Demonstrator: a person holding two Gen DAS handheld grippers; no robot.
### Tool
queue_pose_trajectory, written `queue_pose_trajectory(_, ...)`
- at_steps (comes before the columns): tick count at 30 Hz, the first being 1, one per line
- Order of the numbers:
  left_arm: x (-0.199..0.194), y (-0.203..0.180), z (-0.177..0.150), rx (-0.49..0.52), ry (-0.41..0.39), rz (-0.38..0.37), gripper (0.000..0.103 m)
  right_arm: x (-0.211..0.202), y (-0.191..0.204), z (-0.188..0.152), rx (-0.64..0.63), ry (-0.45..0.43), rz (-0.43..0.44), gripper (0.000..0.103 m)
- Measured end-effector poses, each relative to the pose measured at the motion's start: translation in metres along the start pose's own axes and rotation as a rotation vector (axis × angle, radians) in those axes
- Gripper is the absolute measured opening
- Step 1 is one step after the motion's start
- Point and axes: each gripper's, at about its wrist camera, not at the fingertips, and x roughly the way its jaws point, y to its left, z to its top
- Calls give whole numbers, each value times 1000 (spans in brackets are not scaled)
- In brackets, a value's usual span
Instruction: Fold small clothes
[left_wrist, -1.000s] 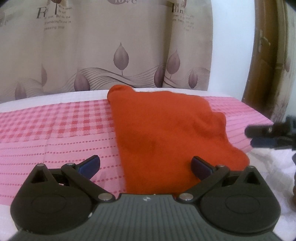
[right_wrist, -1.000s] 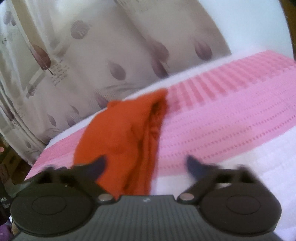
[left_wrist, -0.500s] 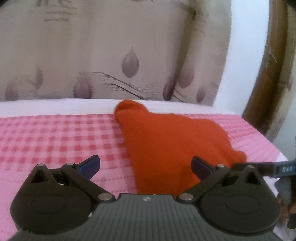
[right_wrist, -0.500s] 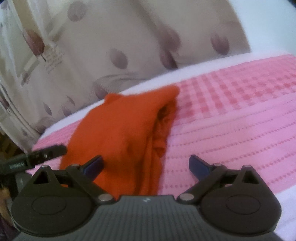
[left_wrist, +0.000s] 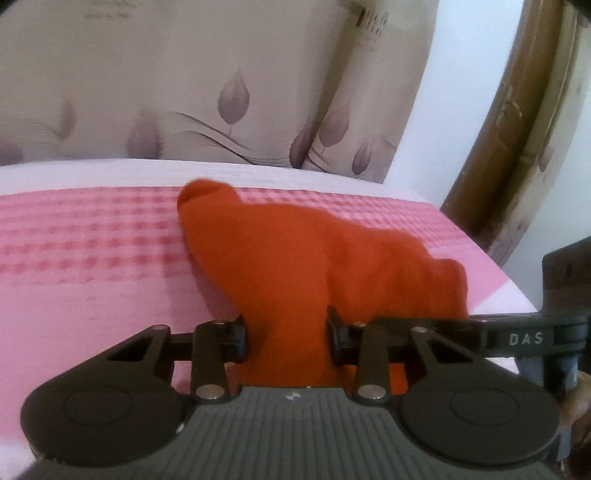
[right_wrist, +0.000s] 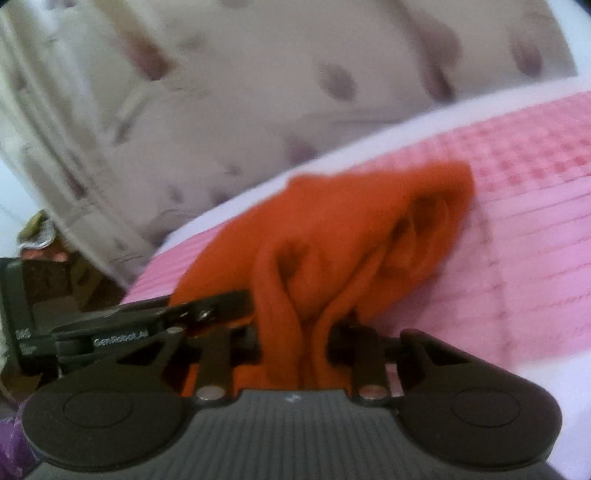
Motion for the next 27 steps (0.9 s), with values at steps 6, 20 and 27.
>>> queue_pose_trajectory(6, -81, 4, -59, -78, 38, 84, 49, -23, 51, -72, 59, 71, 72, 29)
queue_pose_trajectory(20, -195, -71, -84, 149, -480, 260, 103, -128, 202, -146, -507, -423, -528, 102)
queue_pose_trajectory(27, -218, -84, -82, 116, -598, 226, 103, -138, 219, -174, -542, -567, -645, 102)
